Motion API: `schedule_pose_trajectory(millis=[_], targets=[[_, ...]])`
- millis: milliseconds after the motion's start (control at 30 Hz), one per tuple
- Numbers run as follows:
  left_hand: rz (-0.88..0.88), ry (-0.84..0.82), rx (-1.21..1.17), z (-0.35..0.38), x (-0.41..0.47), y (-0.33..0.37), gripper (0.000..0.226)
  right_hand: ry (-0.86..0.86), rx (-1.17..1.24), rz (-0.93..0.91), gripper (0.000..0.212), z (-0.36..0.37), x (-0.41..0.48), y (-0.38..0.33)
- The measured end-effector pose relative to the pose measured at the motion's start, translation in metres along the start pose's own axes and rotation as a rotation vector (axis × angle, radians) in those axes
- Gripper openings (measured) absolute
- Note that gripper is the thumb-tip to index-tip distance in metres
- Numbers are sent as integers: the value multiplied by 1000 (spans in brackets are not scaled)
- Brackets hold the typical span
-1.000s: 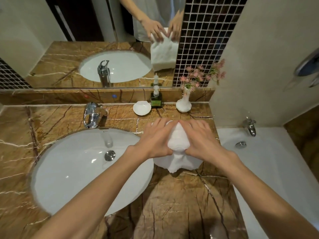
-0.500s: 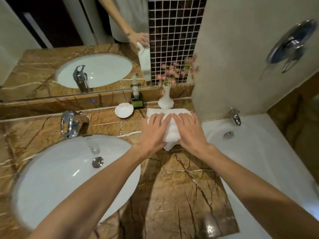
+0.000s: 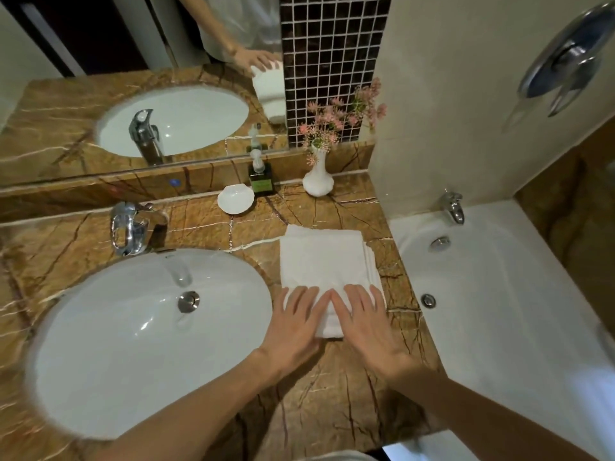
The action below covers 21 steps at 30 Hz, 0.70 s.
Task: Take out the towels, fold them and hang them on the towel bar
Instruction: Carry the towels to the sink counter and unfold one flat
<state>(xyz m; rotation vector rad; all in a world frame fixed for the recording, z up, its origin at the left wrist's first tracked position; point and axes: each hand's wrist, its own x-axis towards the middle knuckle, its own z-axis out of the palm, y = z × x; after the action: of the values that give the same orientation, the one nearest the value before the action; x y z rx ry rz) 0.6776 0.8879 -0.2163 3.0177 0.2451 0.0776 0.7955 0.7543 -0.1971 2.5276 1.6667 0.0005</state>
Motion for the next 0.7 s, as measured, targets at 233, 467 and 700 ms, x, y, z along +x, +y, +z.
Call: schedule_pose_trajectory(millis=[233, 467, 700], targets=[[15, 140, -141, -18, 8, -4, 49, 128, 166, -84, 54, -13, -3, 12], [-166, -94, -59, -27, 59, -14, 67, -15, 138, -63, 61, -33, 48, 27], [-148, -213, -25, -5, 57, -16, 67, -167, 104, -65, 69, -6, 43, 29]])
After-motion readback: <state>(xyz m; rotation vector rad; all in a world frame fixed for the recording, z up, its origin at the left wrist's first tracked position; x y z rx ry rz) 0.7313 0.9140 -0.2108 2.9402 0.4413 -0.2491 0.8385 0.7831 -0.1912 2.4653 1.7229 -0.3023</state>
